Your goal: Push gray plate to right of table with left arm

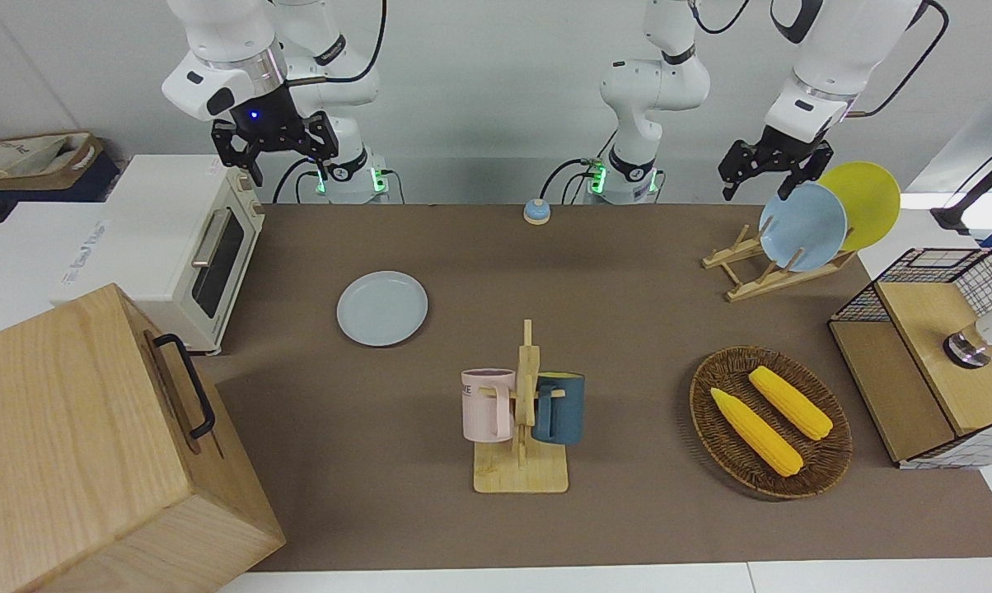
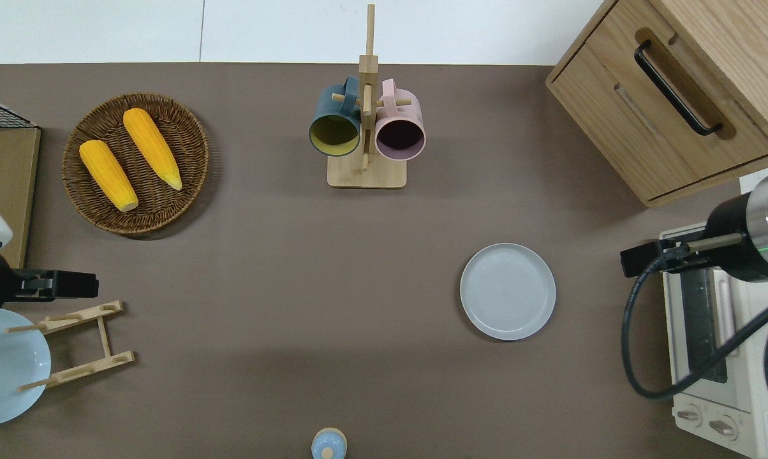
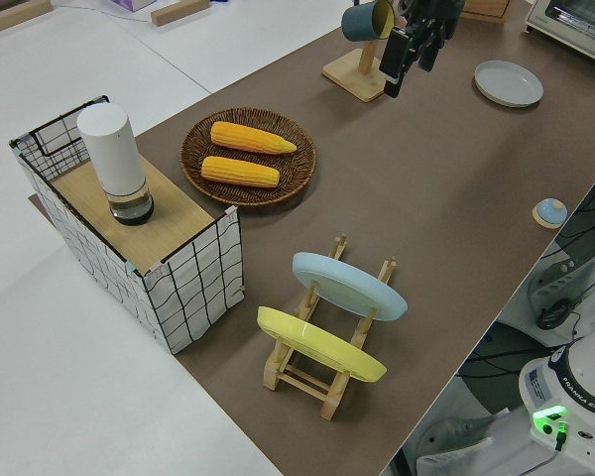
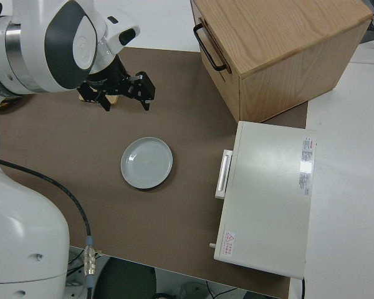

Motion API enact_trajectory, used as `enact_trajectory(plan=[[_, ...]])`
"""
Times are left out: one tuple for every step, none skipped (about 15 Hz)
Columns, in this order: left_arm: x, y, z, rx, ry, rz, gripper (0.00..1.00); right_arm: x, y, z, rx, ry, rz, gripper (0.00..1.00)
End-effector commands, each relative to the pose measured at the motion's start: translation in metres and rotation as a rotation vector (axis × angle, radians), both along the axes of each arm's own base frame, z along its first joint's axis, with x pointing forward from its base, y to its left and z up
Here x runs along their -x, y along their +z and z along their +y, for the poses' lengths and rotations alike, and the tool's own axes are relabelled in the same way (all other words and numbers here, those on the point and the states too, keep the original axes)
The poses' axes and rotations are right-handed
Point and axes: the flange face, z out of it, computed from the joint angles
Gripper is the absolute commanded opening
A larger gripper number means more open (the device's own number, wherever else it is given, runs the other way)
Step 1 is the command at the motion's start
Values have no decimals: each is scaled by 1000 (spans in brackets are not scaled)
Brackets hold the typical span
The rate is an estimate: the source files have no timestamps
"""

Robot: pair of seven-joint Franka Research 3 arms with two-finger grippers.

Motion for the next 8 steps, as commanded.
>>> enact_trajectory(plan=[[12,-2,1,8,-7,-25,1000,2,4,-2,-9,-6,5,983],[12,-2,1,6,-7,-25,1000,2,4,-2,-9,-8,5,983],[13,-3,1,6,-6,-22,1000,2,4,-2,-9,-6,5,983],[13,-3,-1,6,2,-20,1000,2,4,-2,-9,-8,5,983],[13,-3,0,6,3,-16,1000,2,4,-2,-9,-5,5,983],[14,-4,0,6,3,-13,1000,2,4,-2,-9,-6,5,983],[14,-4,-1,6,5,-8,1000,2,4,-2,-9,-6,5,983],[14,-4,-1,6,3,-8,1000,2,4,-2,-9,-5,5,983]])
